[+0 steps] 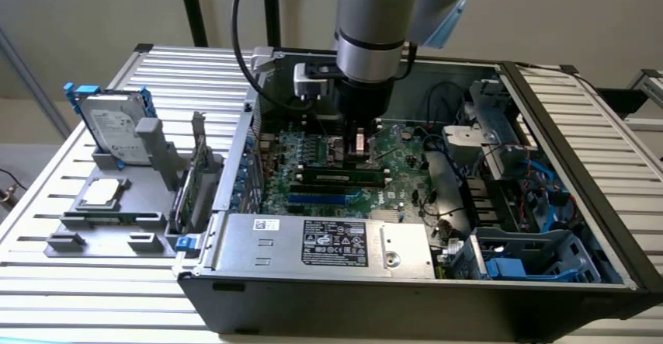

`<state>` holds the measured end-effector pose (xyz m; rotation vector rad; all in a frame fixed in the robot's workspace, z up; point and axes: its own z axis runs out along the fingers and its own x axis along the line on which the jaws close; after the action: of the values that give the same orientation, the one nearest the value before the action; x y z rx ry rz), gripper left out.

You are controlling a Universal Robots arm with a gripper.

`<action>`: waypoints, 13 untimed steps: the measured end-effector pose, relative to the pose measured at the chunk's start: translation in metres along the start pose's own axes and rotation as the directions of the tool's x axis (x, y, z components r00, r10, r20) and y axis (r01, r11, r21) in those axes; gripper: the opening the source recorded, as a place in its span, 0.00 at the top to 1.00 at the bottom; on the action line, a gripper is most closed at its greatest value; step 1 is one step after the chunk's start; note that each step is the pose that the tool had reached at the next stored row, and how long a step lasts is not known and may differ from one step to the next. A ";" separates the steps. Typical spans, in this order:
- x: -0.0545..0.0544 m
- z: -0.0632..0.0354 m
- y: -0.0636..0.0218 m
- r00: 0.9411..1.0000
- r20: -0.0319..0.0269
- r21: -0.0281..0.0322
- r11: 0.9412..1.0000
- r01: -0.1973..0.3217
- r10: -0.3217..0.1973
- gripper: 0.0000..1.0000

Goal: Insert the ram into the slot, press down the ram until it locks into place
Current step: 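Press down the ram until it locks into place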

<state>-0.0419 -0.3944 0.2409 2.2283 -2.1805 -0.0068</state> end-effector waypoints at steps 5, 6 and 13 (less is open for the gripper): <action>-0.002 0.0019 0.0003 1.000 0.001 0.000 1.000 0.000 0.000 0.90; -0.002 0.0022 0.0003 1.000 0.001 0.000 1.000 0.000 0.000 0.90; -0.002 0.0053 0.0005 1.000 0.001 0.000 1.000 0.000 0.000 0.90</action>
<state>-0.0426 -0.3921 0.2356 2.2288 -2.1811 -0.0082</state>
